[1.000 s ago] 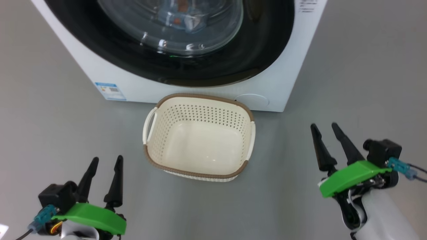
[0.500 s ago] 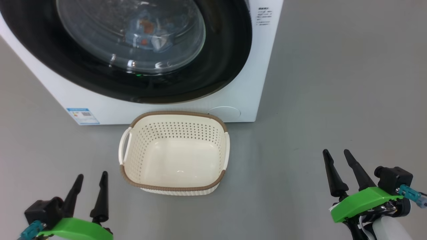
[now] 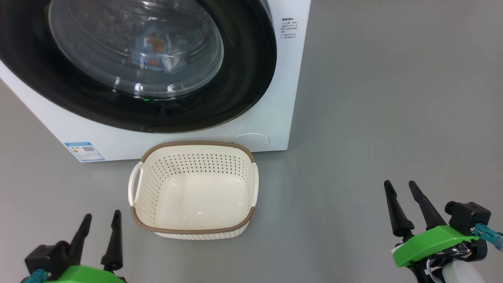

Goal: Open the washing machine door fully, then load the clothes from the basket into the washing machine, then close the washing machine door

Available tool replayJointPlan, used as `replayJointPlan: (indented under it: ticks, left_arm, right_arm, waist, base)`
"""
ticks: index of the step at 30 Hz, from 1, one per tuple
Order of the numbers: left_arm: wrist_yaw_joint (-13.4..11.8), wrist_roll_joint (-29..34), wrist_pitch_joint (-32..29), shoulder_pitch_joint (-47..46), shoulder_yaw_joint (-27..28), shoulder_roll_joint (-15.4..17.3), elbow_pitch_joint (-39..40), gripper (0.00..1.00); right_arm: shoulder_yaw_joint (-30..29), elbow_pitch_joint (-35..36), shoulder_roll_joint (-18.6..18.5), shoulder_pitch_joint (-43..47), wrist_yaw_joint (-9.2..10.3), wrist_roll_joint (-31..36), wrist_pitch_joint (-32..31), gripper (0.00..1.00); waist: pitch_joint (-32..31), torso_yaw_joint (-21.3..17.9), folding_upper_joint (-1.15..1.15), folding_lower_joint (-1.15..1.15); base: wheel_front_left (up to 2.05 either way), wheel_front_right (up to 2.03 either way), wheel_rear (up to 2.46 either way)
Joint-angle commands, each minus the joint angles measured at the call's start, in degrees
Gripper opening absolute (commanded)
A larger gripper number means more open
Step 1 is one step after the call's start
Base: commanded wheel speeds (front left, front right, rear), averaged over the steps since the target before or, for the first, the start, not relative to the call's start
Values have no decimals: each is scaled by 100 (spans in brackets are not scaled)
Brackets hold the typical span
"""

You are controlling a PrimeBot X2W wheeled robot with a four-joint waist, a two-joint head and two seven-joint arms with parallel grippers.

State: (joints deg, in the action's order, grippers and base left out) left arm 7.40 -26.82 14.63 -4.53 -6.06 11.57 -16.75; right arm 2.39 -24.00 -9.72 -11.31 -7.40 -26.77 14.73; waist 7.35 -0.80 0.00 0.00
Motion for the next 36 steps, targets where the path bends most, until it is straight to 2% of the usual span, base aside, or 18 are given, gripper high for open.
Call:
replayJointPlan:
  ticks: [1,9,21,22,26,33,36]
  left_arm:
    - [9,66,37,-46,235,122,127,100]
    - [9,357,37,17,273,106,204,100]
    - [9,326,37,13,341,51,258,100]
    - [0,336,0,107,125,-48,115,0]
    - [-1,324,-11,162,56,-233,-117,0]
    - [-1,-18,-100,166,100,-255,-74,0]
    - [-2,-187,-146,158,122,-265,-70,0]
  right_arm:
    - [90,150,-67,85,-9,54,27,100]
    - [40,203,-50,145,-9,62,27,100]
    - [17,236,-29,143,-9,96,27,100]
    - [-97,87,13,111,0,35,-1,0]
    - [-86,-165,126,166,0,22,-5,0]
    - [-124,-91,153,196,0,-296,-107,0]
    - [-142,-68,166,207,-1,-452,-157,0]
  waist:
    - [-8,-1,0,0]
    - [-38,-7,0,0]
    - [1,6,0,0]
    - [2,6,0,0]
    - [1,6,0,0]
    - [-45,9,0,13]
    - [-62,11,0,6]
  base:
    - [0,0,0]
    - [0,0,0]
    - [0,0,0]
    - [0,0,0]
    - [0,0,0]
    - [0,0,0]
    - [0,0,0]
